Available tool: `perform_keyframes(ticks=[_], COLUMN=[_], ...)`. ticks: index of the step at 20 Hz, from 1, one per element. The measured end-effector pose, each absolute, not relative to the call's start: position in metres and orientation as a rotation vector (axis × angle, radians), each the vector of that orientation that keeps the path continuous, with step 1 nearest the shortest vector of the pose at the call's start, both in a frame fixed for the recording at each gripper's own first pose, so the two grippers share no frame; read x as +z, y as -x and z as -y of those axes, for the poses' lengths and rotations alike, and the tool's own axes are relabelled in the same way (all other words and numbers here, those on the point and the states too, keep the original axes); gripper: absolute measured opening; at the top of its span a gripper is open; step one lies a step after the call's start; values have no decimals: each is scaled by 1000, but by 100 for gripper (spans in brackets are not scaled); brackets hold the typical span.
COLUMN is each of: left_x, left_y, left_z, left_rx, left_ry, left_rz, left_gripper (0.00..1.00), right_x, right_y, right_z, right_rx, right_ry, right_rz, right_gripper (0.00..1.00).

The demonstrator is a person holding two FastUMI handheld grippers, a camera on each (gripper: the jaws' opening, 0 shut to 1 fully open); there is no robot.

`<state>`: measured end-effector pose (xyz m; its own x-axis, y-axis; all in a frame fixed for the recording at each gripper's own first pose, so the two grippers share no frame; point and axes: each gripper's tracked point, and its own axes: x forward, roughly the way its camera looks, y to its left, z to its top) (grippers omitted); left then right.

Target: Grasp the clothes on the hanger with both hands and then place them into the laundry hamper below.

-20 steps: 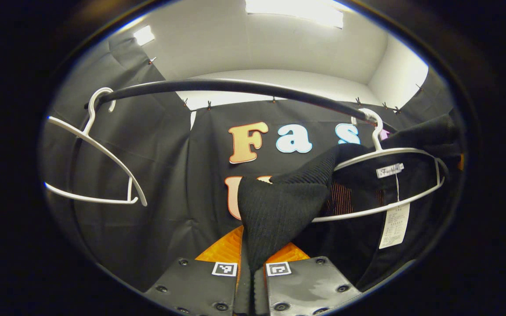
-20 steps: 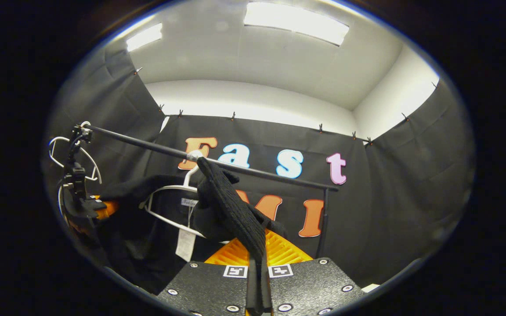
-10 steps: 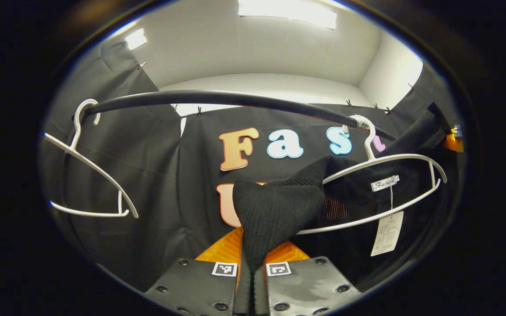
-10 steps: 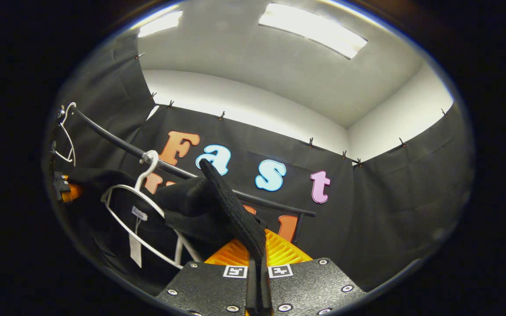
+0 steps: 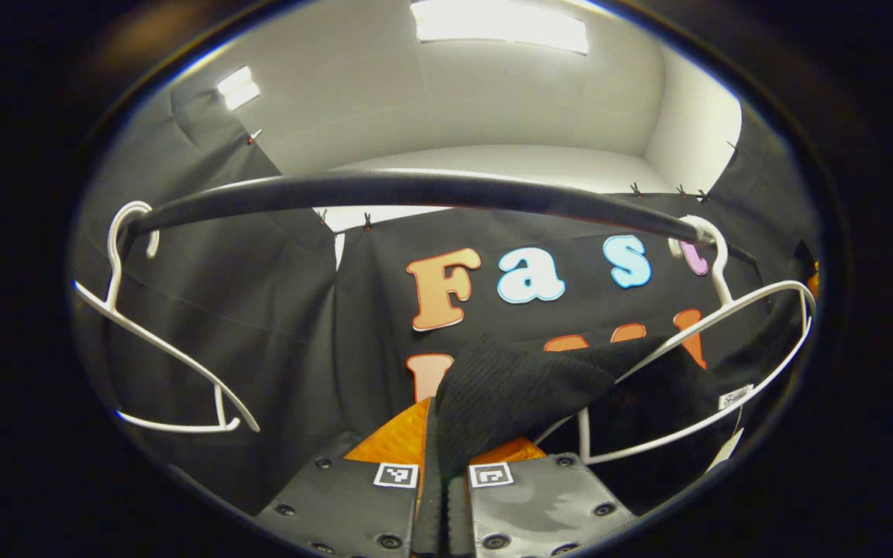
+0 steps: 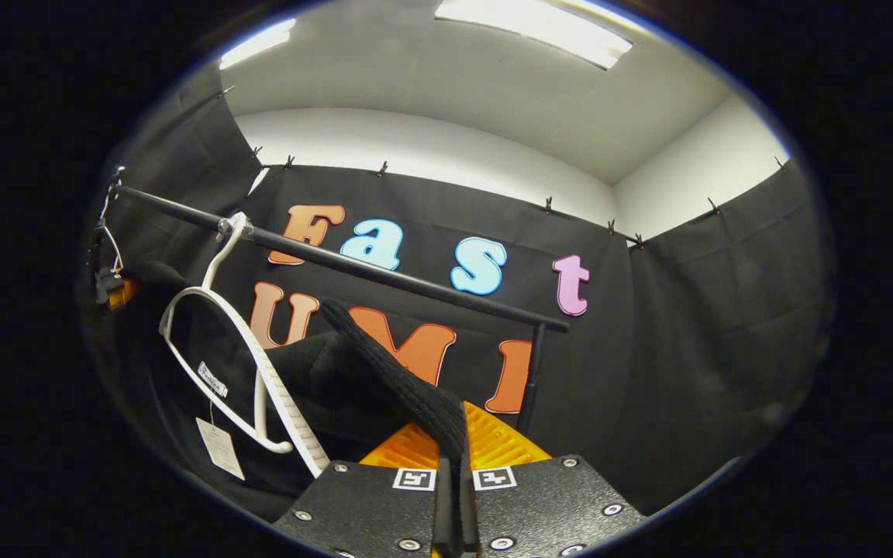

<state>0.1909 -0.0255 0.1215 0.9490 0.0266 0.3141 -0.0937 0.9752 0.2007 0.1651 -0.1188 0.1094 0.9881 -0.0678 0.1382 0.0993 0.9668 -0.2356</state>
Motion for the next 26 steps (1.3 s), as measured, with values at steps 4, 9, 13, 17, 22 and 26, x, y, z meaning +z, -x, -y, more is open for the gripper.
perform_keyframes(ticks=[4,9,13,17,22,26], left_x=[115,94,70,52,25,-10], left_y=[-207,-232,-247,-247,-233,-206], left_z=[19,14,6,-6,-27,-40], left_rx=[93,98,102,124,159,156], left_ry=[-262,-266,-262,-270,-289,-266], left_rz=[315,265,189,152,97,19], left_gripper=[10,10,10,10,10,11], right_x=[77,33,8,-8,-33,-54], right_y=[-169,-176,-174,-168,-149,-146], right_z=[109,103,94,80,43,4], right_rx=[-55,-57,-40,-14,41,127], right_ry=[200,183,150,130,112,112], right_rz=[90,37,0,-19,-36,-78], right_gripper=[3,4,3,4,4,4])
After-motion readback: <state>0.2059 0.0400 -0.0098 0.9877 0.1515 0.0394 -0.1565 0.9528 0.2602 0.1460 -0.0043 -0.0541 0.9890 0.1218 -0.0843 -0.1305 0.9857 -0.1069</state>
